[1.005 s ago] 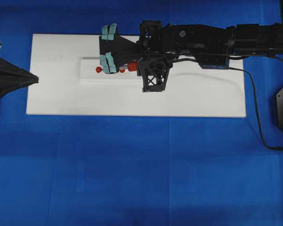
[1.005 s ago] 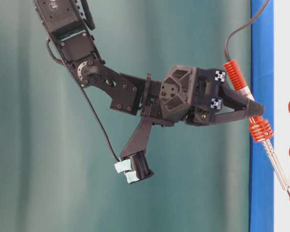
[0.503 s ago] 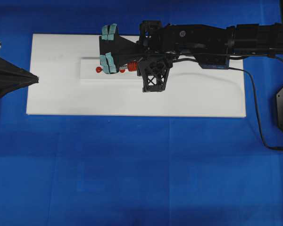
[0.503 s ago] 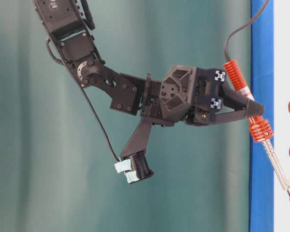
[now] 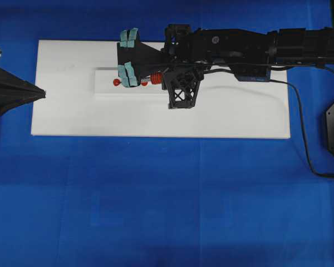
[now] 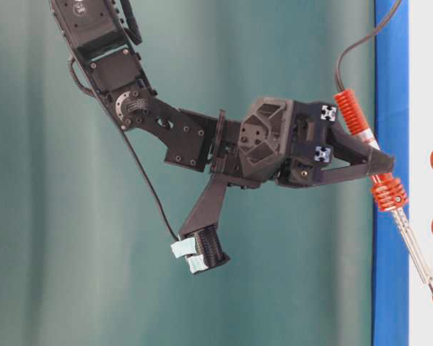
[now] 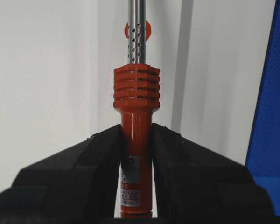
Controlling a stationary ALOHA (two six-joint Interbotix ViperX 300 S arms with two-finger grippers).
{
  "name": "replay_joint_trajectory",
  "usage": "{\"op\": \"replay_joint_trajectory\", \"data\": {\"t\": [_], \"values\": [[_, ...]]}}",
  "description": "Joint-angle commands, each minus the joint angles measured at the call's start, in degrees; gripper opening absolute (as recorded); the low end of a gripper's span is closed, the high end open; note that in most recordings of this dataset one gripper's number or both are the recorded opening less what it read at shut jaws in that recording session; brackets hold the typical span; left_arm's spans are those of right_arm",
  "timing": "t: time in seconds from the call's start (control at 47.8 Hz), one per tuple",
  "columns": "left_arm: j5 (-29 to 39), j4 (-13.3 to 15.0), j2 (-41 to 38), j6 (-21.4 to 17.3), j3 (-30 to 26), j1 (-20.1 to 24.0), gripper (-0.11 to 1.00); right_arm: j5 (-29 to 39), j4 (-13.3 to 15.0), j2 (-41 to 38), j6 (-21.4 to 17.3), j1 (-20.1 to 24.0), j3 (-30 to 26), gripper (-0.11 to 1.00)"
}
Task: Touch the tip of the soldering iron to the mark.
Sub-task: 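Lower the iron tip onto the left red dot, then raise the iron tip off the strip with the right gripper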
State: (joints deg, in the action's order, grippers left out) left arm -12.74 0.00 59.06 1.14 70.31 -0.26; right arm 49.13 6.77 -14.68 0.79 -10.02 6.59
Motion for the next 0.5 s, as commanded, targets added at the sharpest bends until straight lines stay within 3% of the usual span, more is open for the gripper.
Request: {"op": "replay_joint_trajectory", "data": {"t": [0.0, 0.482], "values": [[-0.3, -0.1, -0.2, 0.0, -0.5, 0.1, 0.0, -0.4, 0.0, 1.1, 0.1, 0.0, -1.2, 0.07], [-0.3, -0.1, -0.2, 0.1, -0.5, 0.1, 0.0, 4.4, 0.2, 4.3, -0.2, 0.0, -3.4, 0.07]]}}
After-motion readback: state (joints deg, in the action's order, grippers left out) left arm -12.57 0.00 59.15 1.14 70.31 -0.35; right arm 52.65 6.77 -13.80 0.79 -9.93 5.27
